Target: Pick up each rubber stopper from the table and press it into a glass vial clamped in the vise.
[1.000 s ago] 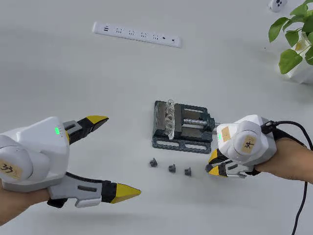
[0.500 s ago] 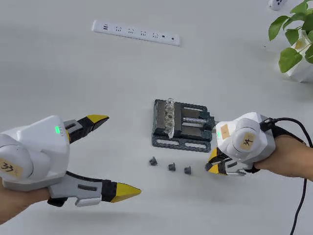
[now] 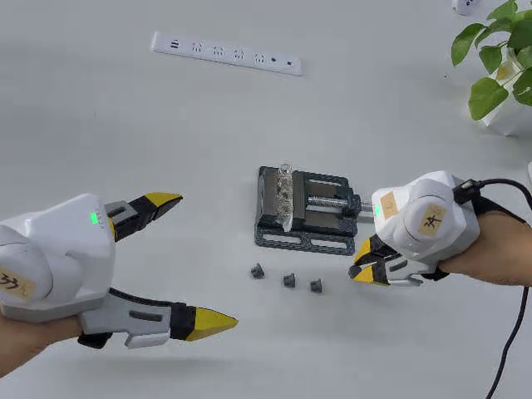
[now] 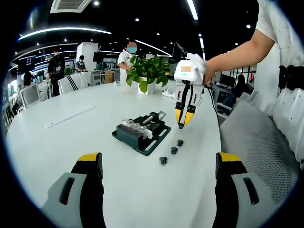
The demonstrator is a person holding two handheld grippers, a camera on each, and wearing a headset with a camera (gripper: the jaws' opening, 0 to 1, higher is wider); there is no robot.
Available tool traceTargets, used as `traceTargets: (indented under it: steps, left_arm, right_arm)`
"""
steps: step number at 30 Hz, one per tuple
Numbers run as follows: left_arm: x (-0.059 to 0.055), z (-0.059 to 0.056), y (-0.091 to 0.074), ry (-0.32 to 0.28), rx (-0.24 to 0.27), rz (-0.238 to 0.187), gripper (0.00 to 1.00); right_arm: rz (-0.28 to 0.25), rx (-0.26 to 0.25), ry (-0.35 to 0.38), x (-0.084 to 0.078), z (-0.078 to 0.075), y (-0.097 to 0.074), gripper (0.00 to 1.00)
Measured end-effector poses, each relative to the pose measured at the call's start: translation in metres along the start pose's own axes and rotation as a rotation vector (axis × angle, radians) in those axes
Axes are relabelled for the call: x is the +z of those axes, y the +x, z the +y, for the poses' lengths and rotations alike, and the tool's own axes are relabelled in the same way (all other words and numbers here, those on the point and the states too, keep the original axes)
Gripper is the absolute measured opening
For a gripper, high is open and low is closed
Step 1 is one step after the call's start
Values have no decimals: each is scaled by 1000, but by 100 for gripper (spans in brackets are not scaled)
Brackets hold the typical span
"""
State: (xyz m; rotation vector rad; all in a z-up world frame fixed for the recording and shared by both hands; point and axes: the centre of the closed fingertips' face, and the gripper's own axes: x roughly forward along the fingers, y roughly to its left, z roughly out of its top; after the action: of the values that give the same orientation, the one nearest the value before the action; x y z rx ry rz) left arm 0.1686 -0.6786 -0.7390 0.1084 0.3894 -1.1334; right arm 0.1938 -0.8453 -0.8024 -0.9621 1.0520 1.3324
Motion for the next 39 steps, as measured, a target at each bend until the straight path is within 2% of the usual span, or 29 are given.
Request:
traceTargets:
  steps: [9, 18, 25, 39]
  left_arm:
    - [1, -2, 0, 4, -5, -3, 99]
    - [1, -3, 0, 4, -7, -4, 99]
    - [2, -2, -1, 2, -6, -8, 99]
    - [3, 3, 1, -7, -3, -21, 99]
  right_arm:
    - [-43, -29, -26, 30, -21, -26, 6]
    - [-77, -61, -53, 63, -53, -44, 6]
    - [-81, -68, -63, 75, -76, -44, 6]
    - [-73, -61, -101, 97, -95, -42, 6]
